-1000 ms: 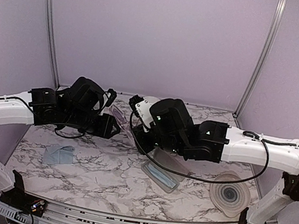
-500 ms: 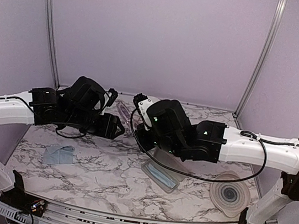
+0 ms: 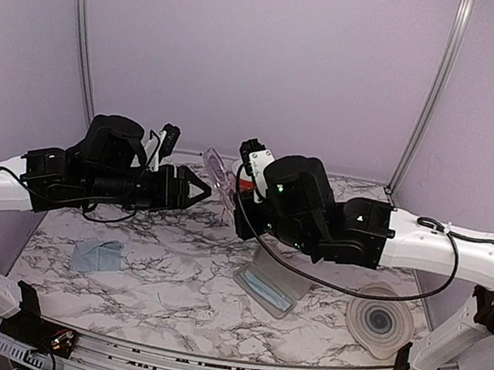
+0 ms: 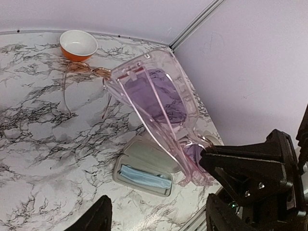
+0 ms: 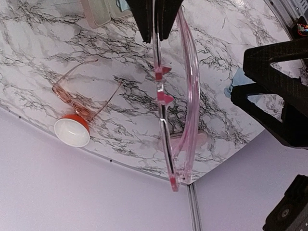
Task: Organize the sunglasses
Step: Pass from the right arm to the left
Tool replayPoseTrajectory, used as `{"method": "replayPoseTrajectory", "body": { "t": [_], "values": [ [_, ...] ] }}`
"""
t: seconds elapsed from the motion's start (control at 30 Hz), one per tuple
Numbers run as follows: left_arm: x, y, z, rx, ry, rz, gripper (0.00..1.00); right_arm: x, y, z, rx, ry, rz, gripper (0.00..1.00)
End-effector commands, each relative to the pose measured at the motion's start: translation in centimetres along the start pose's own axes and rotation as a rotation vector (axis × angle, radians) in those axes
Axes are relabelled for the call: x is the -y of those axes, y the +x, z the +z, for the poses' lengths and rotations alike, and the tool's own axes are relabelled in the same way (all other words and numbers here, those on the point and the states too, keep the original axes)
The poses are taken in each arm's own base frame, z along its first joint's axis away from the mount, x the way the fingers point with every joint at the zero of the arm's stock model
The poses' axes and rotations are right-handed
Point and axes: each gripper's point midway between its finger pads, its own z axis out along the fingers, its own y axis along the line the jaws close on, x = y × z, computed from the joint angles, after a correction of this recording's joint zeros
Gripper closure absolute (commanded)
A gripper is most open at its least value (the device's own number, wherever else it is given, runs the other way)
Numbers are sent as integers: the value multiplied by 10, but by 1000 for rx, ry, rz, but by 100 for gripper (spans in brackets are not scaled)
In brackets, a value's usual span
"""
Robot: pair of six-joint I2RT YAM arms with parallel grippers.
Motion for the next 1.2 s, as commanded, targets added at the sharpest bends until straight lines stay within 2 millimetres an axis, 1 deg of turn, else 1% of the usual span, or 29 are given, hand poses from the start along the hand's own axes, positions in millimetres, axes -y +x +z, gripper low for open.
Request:
{"method": "replayPoseTrajectory", "body": {
  "t": [0.0, 0.07, 0.3, 0.4, 0.57, 0.87, 1.0, 1.17],
  "values": [
    [29, -15, -1, 86, 171, -99, 36, -6, -29, -14, 97, -78, 114, 100],
    [35, -18, 1, 102, 214, -120, 40, -8, -31, -17, 105, -97, 131, 100],
    [46, -27, 5, 154, 295, -168, 51, -13, -30, -18, 107, -136, 157, 100],
    [47, -28, 7, 160, 298, -176, 55, -14, -29, -18, 106, -140, 169, 100],
    [40, -25, 13, 157, 271, -197, 62, -15, -27, -16, 105, -143, 196, 100],
    [34, -24, 19, 162, 248, -211, 64, -17, -29, -16, 112, -158, 225, 100],
    [30, -24, 20, 170, 230, -219, 61, -18, -30, -18, 117, -167, 235, 100],
    [27, -22, 22, 168, 220, -224, 61, -18, -30, -17, 117, -168, 236, 100]
  ]
}}
